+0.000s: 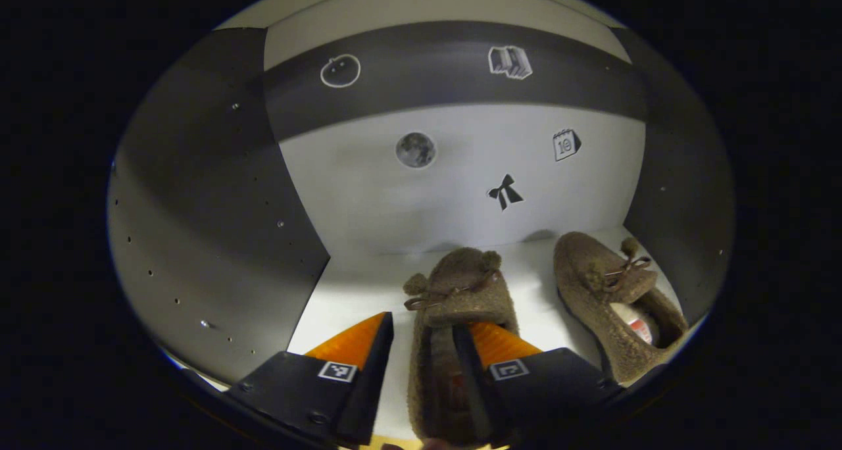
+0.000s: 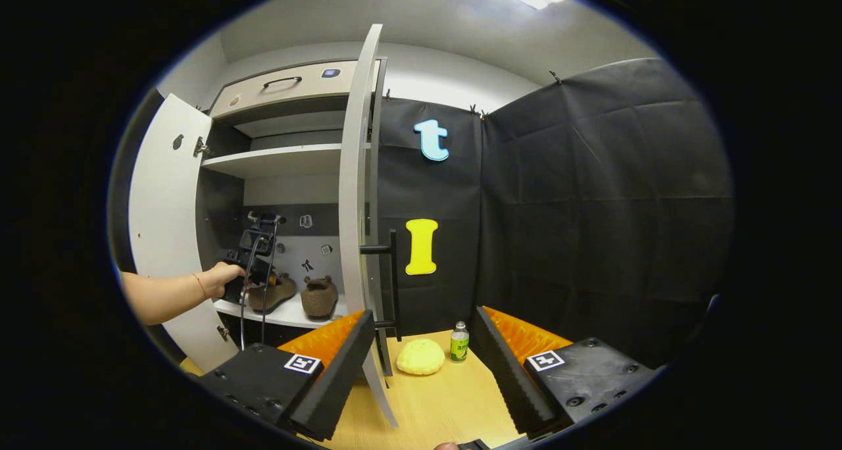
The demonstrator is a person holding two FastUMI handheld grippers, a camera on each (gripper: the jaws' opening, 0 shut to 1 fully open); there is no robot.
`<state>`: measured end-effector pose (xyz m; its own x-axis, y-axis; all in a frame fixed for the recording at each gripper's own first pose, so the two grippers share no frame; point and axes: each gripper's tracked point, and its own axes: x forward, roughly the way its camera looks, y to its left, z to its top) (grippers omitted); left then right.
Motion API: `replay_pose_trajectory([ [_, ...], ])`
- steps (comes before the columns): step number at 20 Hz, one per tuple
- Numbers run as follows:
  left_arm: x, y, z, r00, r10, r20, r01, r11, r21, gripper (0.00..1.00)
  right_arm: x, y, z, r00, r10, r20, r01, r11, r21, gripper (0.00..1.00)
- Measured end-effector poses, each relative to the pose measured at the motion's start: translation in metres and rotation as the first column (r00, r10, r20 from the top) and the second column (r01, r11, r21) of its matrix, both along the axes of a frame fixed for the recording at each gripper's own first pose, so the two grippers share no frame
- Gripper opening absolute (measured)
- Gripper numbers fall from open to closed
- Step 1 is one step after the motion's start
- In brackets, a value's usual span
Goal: Grab one shoe with the right hand and put it into the shoe cabinet, grab the other shoe with the left hand and put it into the shoe cabinet; then close the right door with the right hand and the left door with the left hand.
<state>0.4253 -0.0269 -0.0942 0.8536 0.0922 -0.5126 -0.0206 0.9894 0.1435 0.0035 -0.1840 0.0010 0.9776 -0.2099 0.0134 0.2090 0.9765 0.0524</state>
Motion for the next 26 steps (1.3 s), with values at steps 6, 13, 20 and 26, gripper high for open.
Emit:
replay_pose_trajectory([
  [6,-0.035,-0.005,0.044,0.987,-0.023,0.156,0.022,1.000,0.007,0.81,-0.011,-0.006,0.000,1.000,-0.010,-0.003,0.010,1.000,0.002,0.98],
  [13,-0.112,-0.011,0.134,0.914,-0.082,0.396,0.079,0.997,0.023,0.94,-0.009,-0.018,0.008,1.000,-0.020,0.008,0.020,1.000,0.007,0.98],
  [20,-0.226,-0.021,0.175,0.841,-0.103,0.532,0.154,0.987,-0.052,0.95,0.010,-0.035,0.009,0.999,-0.043,0.000,0.043,0.999,0.031,0.98],
  [26,-0.297,-0.027,0.152,0.832,-0.102,0.545,0.180,0.979,-0.092,0.94,0.033,-0.048,0.003,1.000,-0.020,-0.025,0.021,0.999,0.034,0.97],
])
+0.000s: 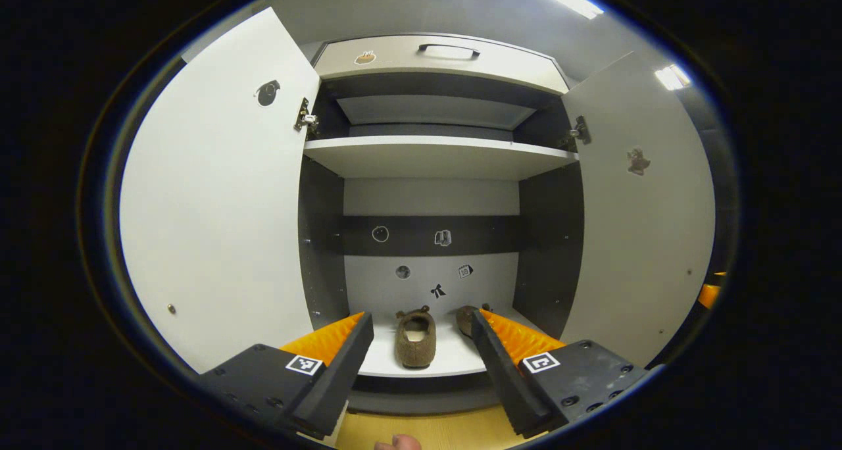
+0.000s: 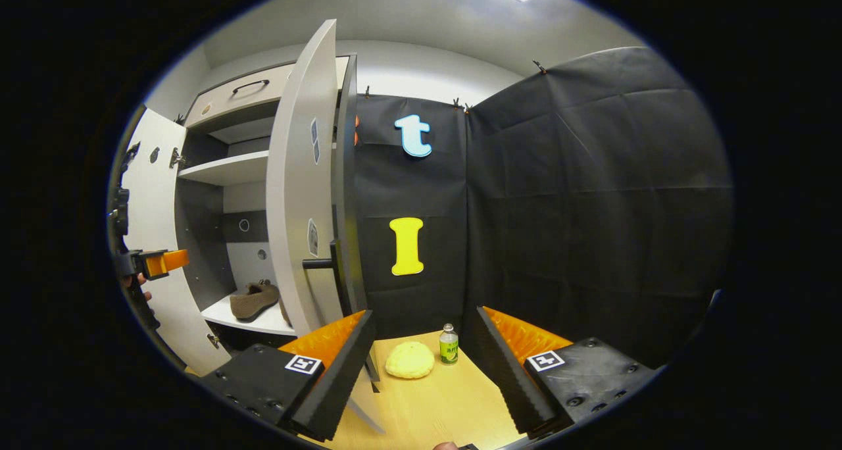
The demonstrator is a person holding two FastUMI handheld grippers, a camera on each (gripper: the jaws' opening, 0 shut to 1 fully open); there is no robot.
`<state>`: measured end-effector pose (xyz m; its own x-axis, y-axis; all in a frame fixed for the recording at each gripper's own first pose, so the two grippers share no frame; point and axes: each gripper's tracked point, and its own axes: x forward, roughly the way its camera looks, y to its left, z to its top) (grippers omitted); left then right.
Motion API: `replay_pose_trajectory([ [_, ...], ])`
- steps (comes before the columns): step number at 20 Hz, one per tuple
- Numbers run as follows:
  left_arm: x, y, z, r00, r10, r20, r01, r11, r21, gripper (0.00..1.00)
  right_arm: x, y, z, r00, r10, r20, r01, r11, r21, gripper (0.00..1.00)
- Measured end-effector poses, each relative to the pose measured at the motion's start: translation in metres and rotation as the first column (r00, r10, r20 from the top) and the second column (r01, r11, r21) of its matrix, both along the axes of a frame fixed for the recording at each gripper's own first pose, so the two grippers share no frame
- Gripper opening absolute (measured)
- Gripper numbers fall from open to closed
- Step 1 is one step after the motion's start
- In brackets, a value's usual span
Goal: Grab one shoe with the right hand and put it into the shoe cabinet, grab the other shoe with the left hand and put it into the shoe cabinet; then close the right door with the right hand and the left door with the left hand.
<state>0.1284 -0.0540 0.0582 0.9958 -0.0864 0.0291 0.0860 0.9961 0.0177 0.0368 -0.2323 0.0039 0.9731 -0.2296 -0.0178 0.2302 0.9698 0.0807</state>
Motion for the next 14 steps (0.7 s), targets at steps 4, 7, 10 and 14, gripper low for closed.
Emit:
replay_pose_trajectory([
  [4,-0.035,0.001,-0.019,0.999,-0.011,-0.038,0.011,1.000,0.011,0.94,0.018,-0.006,-0.013,0.999,0.026,-0.025,-0.026,1.000,0.000,0.96],
  [7,-0.053,0.001,-0.033,0.996,-0.023,-0.081,0.025,0.999,0.026,0.94,0.033,-0.003,-0.016,0.998,0.051,-0.033,-0.051,0.999,0.019,0.96],
  [10,-0.063,-0.002,-0.037,0.994,-0.045,-0.096,0.045,0.999,0.003,0.94,0.040,0.003,-0.016,0.997,0.074,-0.032,-0.072,0.996,0.047,0.96],
  [14,-0.070,0.002,-0.046,0.993,-0.042,-0.107,0.045,0.999,0.020,0.94,0.042,0.009,-0.016,0.997,0.074,-0.032,-0.073,0.996,0.044,0.97],
])
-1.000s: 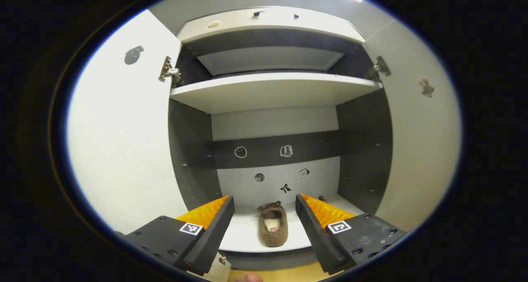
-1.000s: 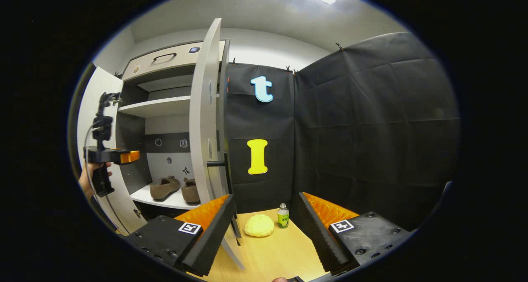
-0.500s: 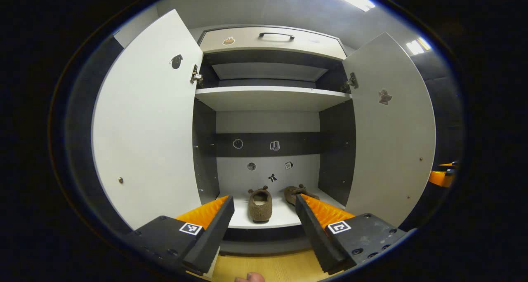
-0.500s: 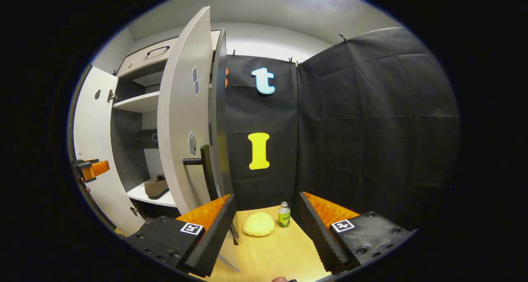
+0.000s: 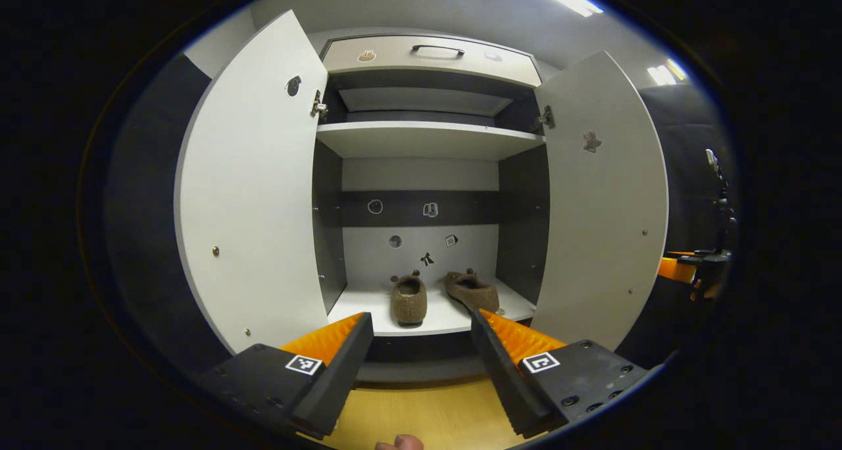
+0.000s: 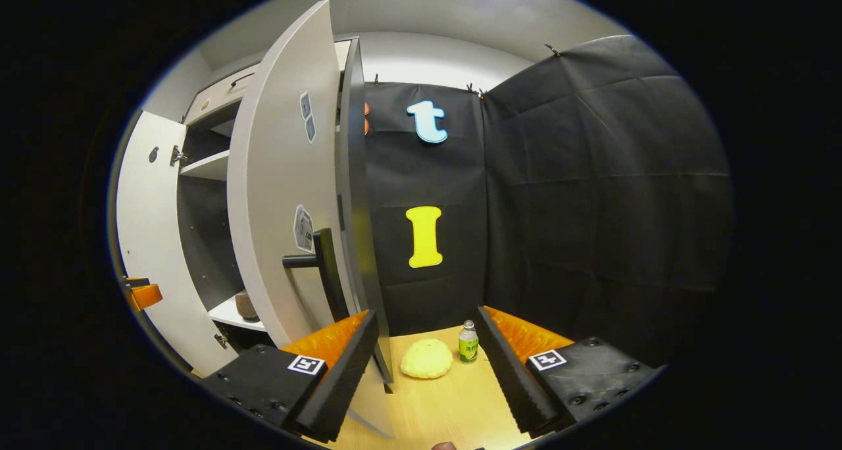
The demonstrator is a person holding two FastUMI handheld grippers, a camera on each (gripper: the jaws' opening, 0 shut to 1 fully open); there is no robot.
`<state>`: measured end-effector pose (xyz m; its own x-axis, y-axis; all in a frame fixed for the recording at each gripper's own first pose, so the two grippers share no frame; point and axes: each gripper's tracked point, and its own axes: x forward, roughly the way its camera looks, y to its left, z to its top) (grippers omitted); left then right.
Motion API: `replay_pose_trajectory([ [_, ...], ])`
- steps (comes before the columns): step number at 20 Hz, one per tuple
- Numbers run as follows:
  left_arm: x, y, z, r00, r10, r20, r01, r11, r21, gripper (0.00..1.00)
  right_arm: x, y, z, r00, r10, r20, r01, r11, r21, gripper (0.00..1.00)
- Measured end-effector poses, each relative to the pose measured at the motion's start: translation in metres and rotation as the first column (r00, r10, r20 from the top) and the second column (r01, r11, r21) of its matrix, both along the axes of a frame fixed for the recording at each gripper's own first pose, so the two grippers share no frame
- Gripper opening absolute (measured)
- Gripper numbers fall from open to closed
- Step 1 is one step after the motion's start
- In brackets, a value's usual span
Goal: Grab one shoe with the right hand and put it into the shoe cabinet, grab the other shoe with the left hand and put it into the shoe cabinet; then close the right door with the right hand and the left door with the left hand.
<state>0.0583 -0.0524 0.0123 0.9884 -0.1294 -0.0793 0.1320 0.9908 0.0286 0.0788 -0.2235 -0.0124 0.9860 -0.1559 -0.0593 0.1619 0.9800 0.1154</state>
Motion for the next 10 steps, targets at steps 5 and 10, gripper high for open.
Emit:
replay_pose_trajectory([
  [5,-0.004,0.015,-0.009,1.000,0.002,0.000,-0.002,1.000,0.014,0.94,-0.003,0.011,0.002,1.000,-0.024,0.006,0.024,0.999,-0.024,0.98],
  [10,-0.013,0.034,-0.007,1.000,0.008,0.017,-0.008,1.000,0.023,0.94,-0.007,0.031,0.001,1.000,-0.024,0.012,0.025,1.000,-0.013,0.98],
])
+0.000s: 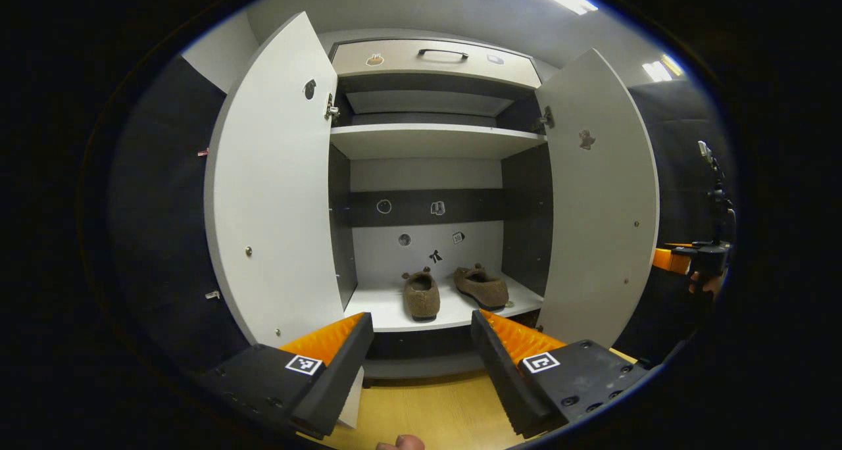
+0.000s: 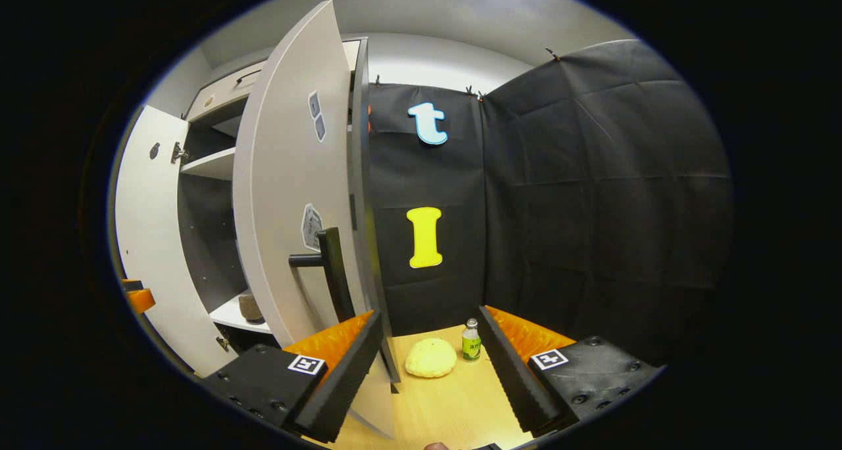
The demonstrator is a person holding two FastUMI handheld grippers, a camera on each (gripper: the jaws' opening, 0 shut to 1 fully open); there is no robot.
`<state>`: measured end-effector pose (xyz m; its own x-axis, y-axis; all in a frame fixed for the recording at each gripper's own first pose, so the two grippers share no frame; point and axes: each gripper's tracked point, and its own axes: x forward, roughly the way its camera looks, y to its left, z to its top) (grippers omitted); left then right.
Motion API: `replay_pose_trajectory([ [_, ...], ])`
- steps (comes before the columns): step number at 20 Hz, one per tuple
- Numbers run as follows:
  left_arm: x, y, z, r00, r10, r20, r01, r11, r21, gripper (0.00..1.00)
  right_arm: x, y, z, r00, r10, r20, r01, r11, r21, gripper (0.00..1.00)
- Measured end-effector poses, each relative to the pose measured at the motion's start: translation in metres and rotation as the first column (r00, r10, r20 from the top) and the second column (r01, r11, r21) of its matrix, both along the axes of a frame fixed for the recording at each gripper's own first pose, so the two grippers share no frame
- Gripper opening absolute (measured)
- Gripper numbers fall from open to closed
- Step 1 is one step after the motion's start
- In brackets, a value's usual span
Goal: Grab one shoe with the right hand and put it into the shoe cabinet, grab the other shoe with the left hand and put it into the shoe cabinet; then close the right door with the right hand and the left door with the left hand.
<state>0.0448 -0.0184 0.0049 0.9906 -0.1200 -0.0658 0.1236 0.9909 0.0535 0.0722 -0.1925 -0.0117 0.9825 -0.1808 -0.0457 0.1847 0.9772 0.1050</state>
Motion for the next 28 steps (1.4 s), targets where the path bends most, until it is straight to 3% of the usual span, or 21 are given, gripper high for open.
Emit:
replay_pose_trajectory([
  [11,-0.028,0.040,0.009,0.999,0.035,0.021,-0.035,0.999,0.003,0.94,0.012,0.104,-0.002,0.989,0.150,0.008,-0.150,0.989,0.006,0.97],
  [15,-0.038,0.064,0.013,0.997,0.075,0.030,-0.075,0.997,-0.006,0.94,0.018,0.171,-0.015,0.958,0.287,-0.021,-0.286,0.957,0.041,0.98],
  [19,-0.045,0.100,0.016,0.990,0.138,0.033,-0.137,0.990,-0.015,0.94,0.010,0.213,-0.014,0.937,0.348,-0.014,-0.348,0.937,0.010,0.99],
  [23,-0.051,0.149,0.026,0.976,0.211,0.062,-0.211,0.977,-0.002,0.94,0.001,0.236,-0.010,0.931,0.366,-0.016,-0.366,0.930,-0.037,0.99],
  [28,-0.045,0.212,0.026,0.954,0.291,0.075,-0.294,0.955,0.030,0.94,-0.013,0.233,-0.008,0.943,0.333,-0.010,-0.334,0.942,-0.038,0.99],
])
